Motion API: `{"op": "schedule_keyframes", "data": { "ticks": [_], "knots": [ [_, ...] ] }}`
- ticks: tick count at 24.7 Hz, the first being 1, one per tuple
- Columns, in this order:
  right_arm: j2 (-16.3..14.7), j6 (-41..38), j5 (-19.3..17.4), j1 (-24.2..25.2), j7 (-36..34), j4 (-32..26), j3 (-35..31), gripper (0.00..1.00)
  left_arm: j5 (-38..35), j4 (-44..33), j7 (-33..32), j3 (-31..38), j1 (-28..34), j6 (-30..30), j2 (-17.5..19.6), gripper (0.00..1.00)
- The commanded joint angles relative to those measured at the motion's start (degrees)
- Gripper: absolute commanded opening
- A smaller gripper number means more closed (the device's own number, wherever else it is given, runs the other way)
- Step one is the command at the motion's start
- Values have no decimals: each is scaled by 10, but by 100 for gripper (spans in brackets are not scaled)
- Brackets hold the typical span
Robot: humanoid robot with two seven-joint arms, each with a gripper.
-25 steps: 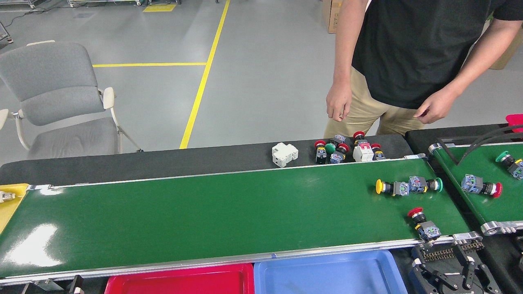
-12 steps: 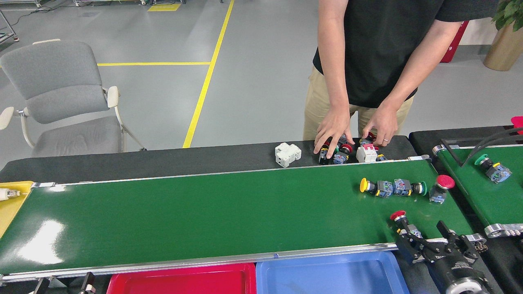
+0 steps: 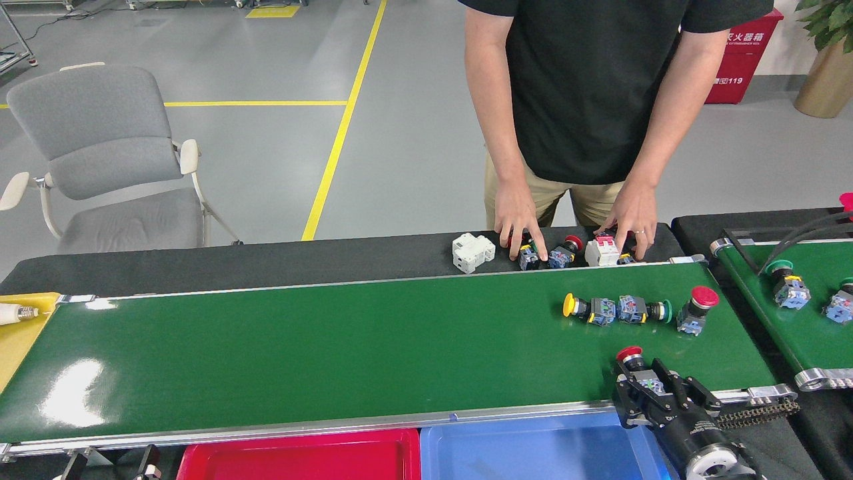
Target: Pick switch part from conveyor to tray
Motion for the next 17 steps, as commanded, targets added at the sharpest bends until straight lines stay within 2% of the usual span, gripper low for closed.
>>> {"op": "schedule_keyframes", "data": {
  "ticks": [1, 4, 7, 8, 11, 12, 13, 14, 15, 16, 17],
  "knots": [
    [-5, -22, -2, -8, -1, -13, -1, 6, 0, -5, 4, 3, 2, 4, 1, 100],
    [-4, -106, -3, -3, -4, -35, -1, 4, 0, -6, 4, 3, 3, 4, 1, 100],
    [12, -255, -6, -3, -5, -55, 7, 4, 1, -5, 4, 8, 3, 4, 1, 100],
    [30, -300, -6, -3, -4, -58, 29, 4, 1, -6, 4, 8, 3, 4, 1, 100],
    [55, -300, 1, -6, -4, -65, 116, 4, 1, -4, 4, 8, 3, 4, 2, 100],
    [62, -300, 11, -7, -4, -65, 164, 4, 1, -4, 4, 7, 3, 4, 2, 100],
    [69, -300, 35, -11, -4, -58, 213, 9, 1, -4, 4, 7, 3, 4, 3, 100],
    [77, -300, 56, -13, -5, -48, 242, 22, 1, -4, 4, 6, 2, 4, 3, 100],
    [95, -300, 80, -17, -11, -31, 266, 61, 1, -5, 4, 5, 1, 4, 3, 100],
    [115, -300, 97, -17, -19, -17, 279, 94, 1, -5, 4, 5, 1, 4, 2, 100],
    [133, -300, 109, -17, -26, -5, 289, 100, 2, -5, 4, 6, 0, 4, 2, 100]
  ]
}}
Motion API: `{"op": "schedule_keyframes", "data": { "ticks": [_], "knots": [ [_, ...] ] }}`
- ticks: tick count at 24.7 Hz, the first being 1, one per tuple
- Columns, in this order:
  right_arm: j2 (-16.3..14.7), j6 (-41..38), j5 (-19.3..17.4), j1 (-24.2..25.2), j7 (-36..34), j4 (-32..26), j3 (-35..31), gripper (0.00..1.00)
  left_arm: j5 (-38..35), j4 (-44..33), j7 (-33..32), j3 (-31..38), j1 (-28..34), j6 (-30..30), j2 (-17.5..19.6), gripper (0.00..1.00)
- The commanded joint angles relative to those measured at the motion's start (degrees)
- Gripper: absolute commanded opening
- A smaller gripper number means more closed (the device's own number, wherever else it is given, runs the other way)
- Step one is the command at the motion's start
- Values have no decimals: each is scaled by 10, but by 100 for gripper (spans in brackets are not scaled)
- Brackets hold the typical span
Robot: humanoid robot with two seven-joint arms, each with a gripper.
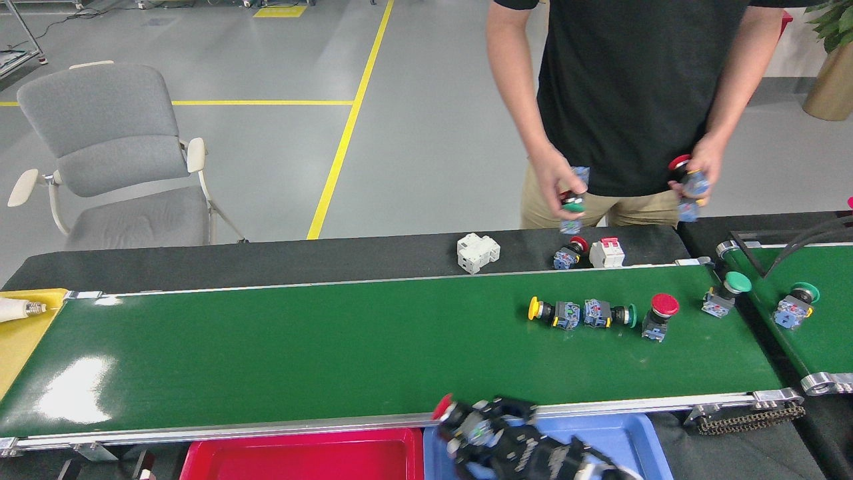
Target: Pick switch part from conveyor to tray
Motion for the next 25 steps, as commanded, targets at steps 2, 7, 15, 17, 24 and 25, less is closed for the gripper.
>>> {"op": "schedule_keyframes", "data": {
  "ticks": [2, 7, 15, 17, 24, 25],
  "knots": [
    [13, -10, 12, -9, -16, 9, 24, 100, 3, -5, 4, 3, -4, 3, 1, 100],
    [7, -10, -41, -1, -17, -52, -21, 100, 3, -5, 4, 5, -3, 3, 1, 100],
    [1, 170, -110, 140, -92, -143, -372, 93, 4, -17, 12, 6, 1, -1, -1, 100],
    [0, 256, -109, 150, -95, -143, -383, 93, 4, -18, 12, 6, -1, 0, -1, 100],
    [-16, 327, -56, 114, -72, -136, -345, 93, 2, -13, 10, -2, -16, -2, 4, 100],
    [-16, 327, -42, 101, -66, -128, -330, 93, 1, -12, 9, -2, -16, -2, 4, 100]
  ]
}}
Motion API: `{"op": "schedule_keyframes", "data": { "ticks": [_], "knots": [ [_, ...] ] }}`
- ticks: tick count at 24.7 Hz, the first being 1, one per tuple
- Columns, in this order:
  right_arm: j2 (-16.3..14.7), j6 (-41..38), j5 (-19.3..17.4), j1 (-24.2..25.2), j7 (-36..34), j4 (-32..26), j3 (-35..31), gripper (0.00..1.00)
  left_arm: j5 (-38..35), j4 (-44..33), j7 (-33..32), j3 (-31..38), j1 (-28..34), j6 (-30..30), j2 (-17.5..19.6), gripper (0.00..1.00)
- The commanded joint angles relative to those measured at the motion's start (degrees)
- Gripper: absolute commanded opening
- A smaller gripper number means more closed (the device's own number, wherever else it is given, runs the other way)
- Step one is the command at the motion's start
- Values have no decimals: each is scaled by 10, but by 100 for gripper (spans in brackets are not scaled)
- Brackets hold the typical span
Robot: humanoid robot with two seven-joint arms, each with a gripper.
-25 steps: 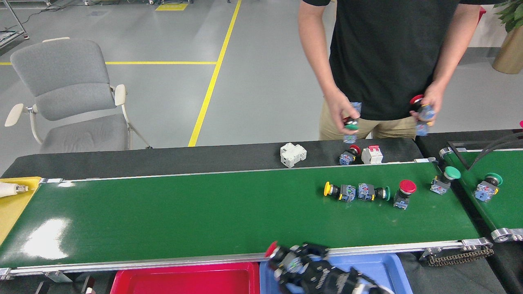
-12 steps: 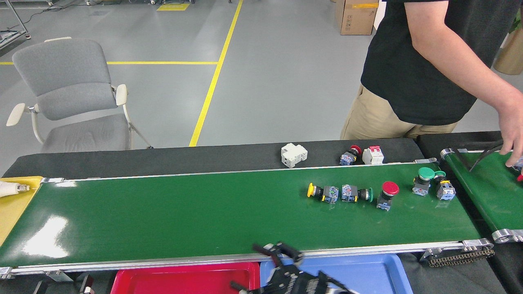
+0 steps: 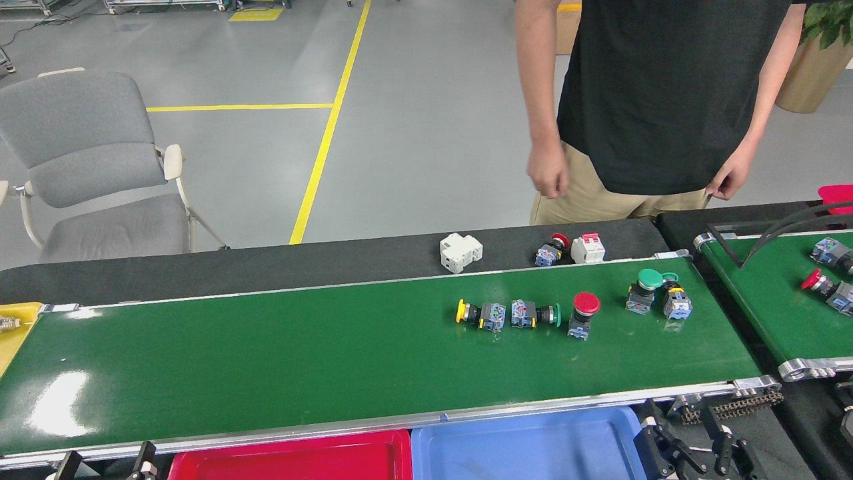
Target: Pick switch part from conveyor to tray
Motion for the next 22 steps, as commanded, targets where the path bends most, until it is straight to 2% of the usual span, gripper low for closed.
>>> {"op": "schedule_keyframes", "data": {
  "ticks": [1, 4, 7, 11, 16, 17, 19, 20, 21, 22],
  "knots": [
    [-4, 8, 29, -31, 16, 9, 29, 93, -1, -4, -1, 1, -5, -2, 6, 100],
    [-1, 9, 75, -92, 16, 61, 78, 94, -1, -4, -3, 1, -5, -2, 6, 100],
    [0, 28, 79, -132, 16, 118, 127, 95, -1, -5, -4, 0, -3, -3, 6, 100],
    [-4, 128, 78, -200, 15, 202, 209, 97, -1, -6, -18, -16, -7, -2, 6, 100],
    [1, 166, 76, -256, 13, 268, 236, 97, -1, -10, -19, -28, -23, -2, 6, 100],
    [1, 170, 76, -261, 13, 277, 236, 94, -1, -10, -19, -33, -27, -2, 6, 100],
    [-2, 173, 78, -267, 12, 287, 244, 67, -2, -10, -30, -49, -36, -2, 6, 100],
    [-4, 173, 78, -268, 12, 289, 253, 47, -2, -10, -40, -58, -42, -2, 6, 100],
    [-8, 173, 78, -268, 12, 291, 259, 32, -2, -10, -47, -64, -46, -2, 6, 100],
    [-13, 173, 77, -268, 12, 291, 263, 22, -2, -10, -51, -71, -51, -3, 7, 100]
  ]
}}
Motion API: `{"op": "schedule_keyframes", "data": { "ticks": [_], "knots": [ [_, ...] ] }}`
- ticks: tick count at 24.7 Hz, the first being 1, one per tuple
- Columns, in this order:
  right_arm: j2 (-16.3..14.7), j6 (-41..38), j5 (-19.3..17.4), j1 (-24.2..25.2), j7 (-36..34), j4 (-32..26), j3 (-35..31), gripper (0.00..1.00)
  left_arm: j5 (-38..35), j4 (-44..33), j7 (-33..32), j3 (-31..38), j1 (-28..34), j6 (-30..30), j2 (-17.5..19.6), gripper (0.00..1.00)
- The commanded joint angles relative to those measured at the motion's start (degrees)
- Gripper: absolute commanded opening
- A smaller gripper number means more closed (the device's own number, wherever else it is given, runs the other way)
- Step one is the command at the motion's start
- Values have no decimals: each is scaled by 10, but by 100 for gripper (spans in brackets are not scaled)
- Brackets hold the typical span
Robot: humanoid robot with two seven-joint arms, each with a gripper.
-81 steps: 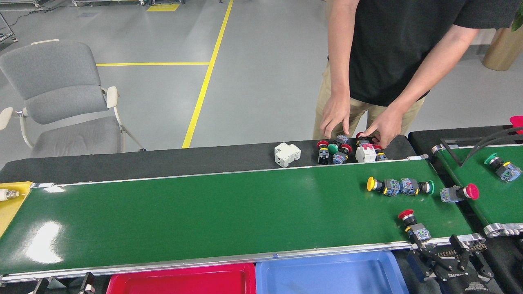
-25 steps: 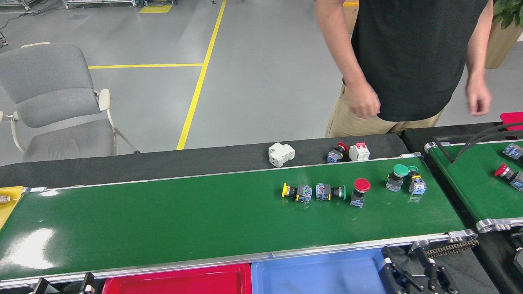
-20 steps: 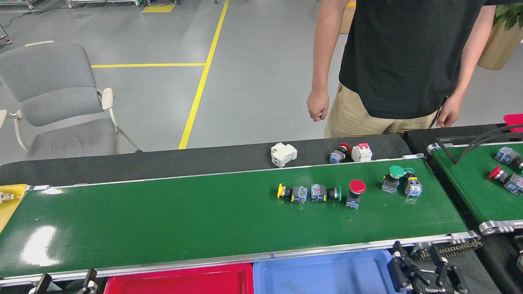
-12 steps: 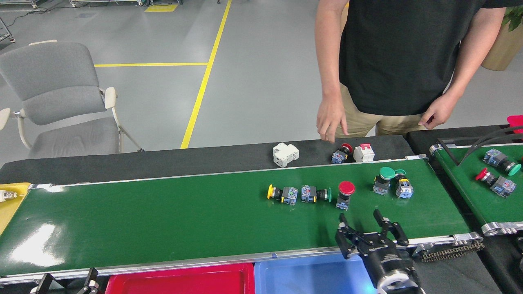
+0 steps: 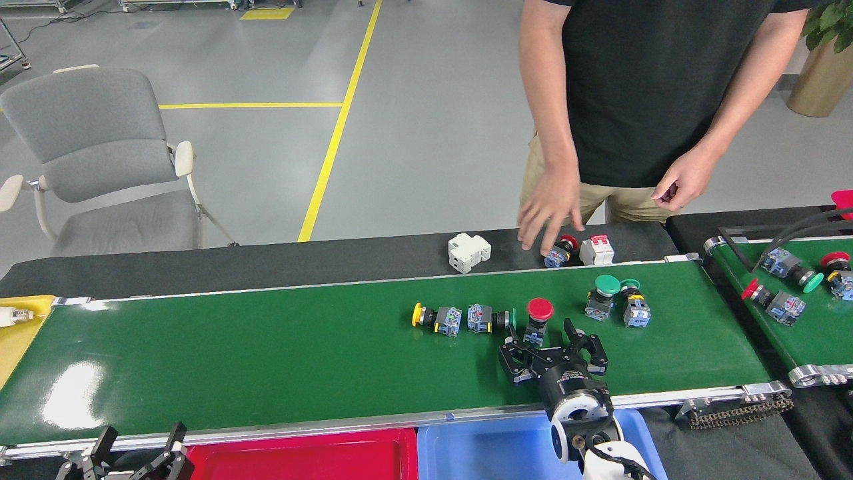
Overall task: Pick switch part from conveyor to tray
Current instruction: 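Reach the right gripper to the belt and grasp a red-capped button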
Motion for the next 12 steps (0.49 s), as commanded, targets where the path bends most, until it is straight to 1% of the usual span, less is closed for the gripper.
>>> {"op": "schedule_keyframes", "data": {
  "ticks": [1, 3, 5, 6, 7, 9, 12],
  "knots": [
    [-9, 4, -1, -11, -4, -5, 7, 17, -1, -8, -11, -10, -11, -2, 7, 100],
    [-10, 3, -1, -7, -5, -8, 13, 8, -1, -8, -11, -25, -24, -2, 8, 100],
    [-10, -1, -2, 1, -8, -20, 20, 5, -2, -9, -11, -39, -33, -1, 8, 100],
    [-10, -2, -3, 7, -13, -35, 30, 4, -2, -9, -12, -42, -38, -1, 8, 100],
    [-10, -6, -3, 20, -19, -58, 47, 4, -2, -9, -12, -45, -41, -1, 8, 100],
    [-13, -40, -3, 52, -21, -112, 86, 4, -1, -9, -11, -46, -44, -3, 8, 100],
    [-28, -127, -2, 104, -21, -195, 142, 5, -2, -8, -11, -46, -52, -8, 9, 100]
  ]
}}
